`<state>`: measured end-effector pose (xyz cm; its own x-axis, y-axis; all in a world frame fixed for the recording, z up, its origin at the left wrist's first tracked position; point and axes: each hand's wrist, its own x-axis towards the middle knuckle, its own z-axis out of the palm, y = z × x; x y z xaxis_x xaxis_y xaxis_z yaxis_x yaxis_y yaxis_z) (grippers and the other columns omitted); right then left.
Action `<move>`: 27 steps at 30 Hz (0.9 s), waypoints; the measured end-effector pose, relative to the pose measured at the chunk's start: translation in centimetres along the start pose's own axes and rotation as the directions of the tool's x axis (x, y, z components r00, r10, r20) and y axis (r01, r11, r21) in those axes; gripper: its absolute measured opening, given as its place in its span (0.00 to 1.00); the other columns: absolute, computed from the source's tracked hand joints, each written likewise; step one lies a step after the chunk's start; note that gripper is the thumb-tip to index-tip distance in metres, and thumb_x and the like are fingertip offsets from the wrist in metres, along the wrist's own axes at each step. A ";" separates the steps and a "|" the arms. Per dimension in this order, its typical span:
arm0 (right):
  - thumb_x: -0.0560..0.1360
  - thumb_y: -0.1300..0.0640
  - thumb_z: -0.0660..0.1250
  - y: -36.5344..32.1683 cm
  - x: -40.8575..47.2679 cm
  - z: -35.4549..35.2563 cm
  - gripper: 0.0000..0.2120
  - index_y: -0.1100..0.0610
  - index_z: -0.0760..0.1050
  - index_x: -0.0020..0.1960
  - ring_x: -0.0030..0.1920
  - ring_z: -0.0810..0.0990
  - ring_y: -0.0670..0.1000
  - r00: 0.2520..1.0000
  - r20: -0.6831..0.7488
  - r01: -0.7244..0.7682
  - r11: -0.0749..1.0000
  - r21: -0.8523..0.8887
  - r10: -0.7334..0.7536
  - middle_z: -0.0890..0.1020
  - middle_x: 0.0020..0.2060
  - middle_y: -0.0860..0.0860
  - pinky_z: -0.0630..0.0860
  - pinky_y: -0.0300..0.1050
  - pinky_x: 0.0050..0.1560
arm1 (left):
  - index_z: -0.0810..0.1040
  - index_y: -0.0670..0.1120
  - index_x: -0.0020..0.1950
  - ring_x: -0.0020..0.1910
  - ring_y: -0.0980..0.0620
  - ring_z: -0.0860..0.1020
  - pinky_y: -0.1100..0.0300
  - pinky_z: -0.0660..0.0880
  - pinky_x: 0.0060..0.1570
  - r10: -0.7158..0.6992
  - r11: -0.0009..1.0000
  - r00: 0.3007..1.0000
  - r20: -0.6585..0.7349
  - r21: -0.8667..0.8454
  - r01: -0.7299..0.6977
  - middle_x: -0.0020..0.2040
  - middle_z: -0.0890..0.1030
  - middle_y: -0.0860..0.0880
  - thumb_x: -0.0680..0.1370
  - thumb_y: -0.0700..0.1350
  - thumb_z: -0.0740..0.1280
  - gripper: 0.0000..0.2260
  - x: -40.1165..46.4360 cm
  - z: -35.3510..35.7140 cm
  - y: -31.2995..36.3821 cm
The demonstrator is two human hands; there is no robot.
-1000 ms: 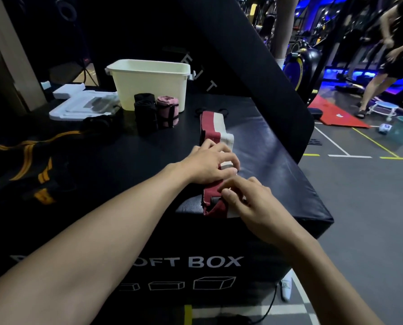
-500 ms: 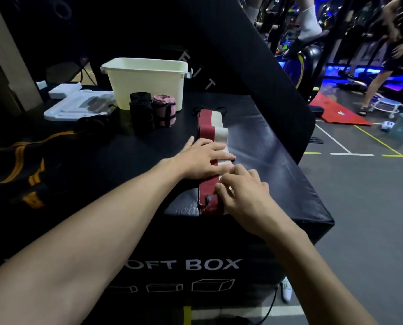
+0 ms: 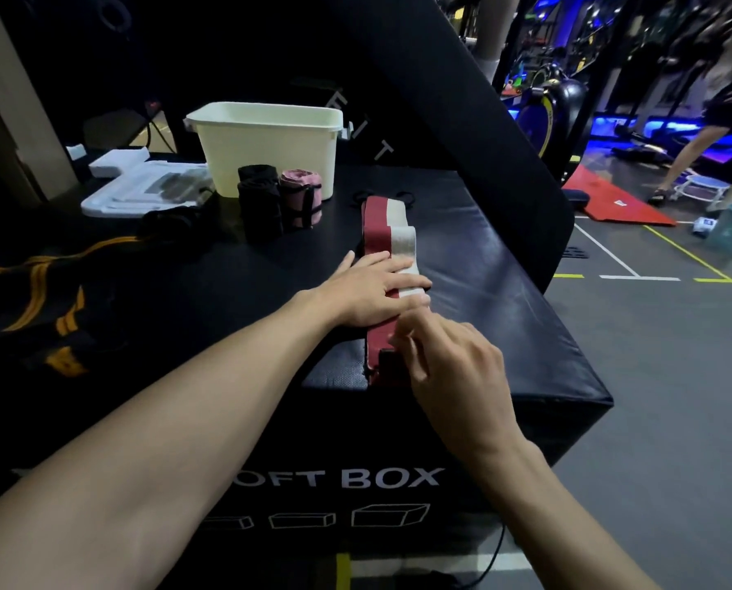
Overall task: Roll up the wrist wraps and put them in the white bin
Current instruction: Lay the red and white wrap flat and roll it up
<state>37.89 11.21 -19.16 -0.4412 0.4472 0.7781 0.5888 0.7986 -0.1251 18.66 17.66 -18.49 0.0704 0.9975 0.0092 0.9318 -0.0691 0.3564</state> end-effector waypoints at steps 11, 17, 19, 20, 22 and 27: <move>0.68 0.48 0.79 1.9 -1.0 -1.0 0.25 0.54 0.78 0.61 0.52 0.82 0.54 0.905 0.424 -0.038 0.988 0.147 -0.028 0.84 0.52 0.48 0.80 0.51 0.49 | 0.66 0.72 0.74 0.83 0.56 0.48 0.39 0.39 0.79 -0.005 1.000 1.000 -0.012 0.018 0.005 0.83 0.57 0.61 0.79 0.73 0.54 0.24 0.4 0.1 -0.2; 0.74 0.44 0.62 1.4 0.7 -1.0 0.18 0.53 0.79 0.57 0.49 0.81 0.54 0.878 0.478 -0.003 0.997 0.081 -0.036 0.84 0.47 0.48 0.76 0.52 0.51 | 0.68 0.72 0.73 0.82 0.56 0.50 0.40 0.40 0.79 -0.008 1.000 0.998 -0.055 0.010 0.008 0.82 0.58 0.62 0.79 0.72 0.55 0.23 0.4 0.3 -0.2; 0.75 0.41 0.55 1.5 1.0 -0.9 0.22 0.52 0.78 0.58 0.50 0.81 0.53 0.848 0.528 0.038 0.999 0.025 -0.046 0.84 0.48 0.47 0.73 0.51 0.53 | 0.69 0.71 0.73 0.82 0.56 0.50 0.40 0.39 0.79 -0.015 1.000 0.998 -0.065 0.003 0.015 0.82 0.59 0.62 0.80 0.71 0.56 0.22 0.3 0.2 -0.1; 0.75 0.40 0.53 1.5 1.1 -0.9 0.23 0.52 0.78 0.58 0.50 0.80 0.53 0.837 0.545 0.054 0.998 0.011 -0.052 0.83 0.48 0.47 0.72 0.50 0.53 | 0.69 0.71 0.74 0.82 0.56 0.50 0.40 0.39 0.79 -0.018 1.000 0.998 -0.064 0.001 0.018 0.82 0.59 0.62 0.80 0.71 0.56 0.22 0.2 0.2 0.0; 0.77 0.41 0.53 1.6 1.1 -0.8 0.22 0.53 0.77 0.58 0.49 0.80 0.53 0.828 0.556 0.081 0.997 0.008 -0.072 0.83 0.47 0.48 0.72 0.50 0.52 | 0.68 0.71 0.74 0.82 0.56 0.50 0.40 0.38 0.79 -0.021 1.000 0.998 -0.051 0.012 0.021 0.82 0.58 0.61 0.80 0.71 0.55 0.23 -0.1 0.1 0.3; 0.77 0.40 0.56 1.0 1.3 -2.6 0.20 0.51 0.77 0.58 0.50 0.79 0.51 0.801 0.585 0.081 0.991 0.105 -0.127 0.83 0.49 0.46 0.72 0.50 0.51 | 0.62 0.69 0.78 0.83 0.56 0.48 0.41 0.36 0.79 -0.015 0.994 1.000 -0.008 0.106 0.015 0.83 0.56 0.60 0.80 0.71 0.52 0.26 -1.9 0.0 1.3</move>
<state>39.69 11.58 -16.70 -0.8244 0.4924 0.2791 0.4770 0.8698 -0.1257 19.70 15.68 -18.03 0.0540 0.9985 0.0117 0.9653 -0.0552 0.2551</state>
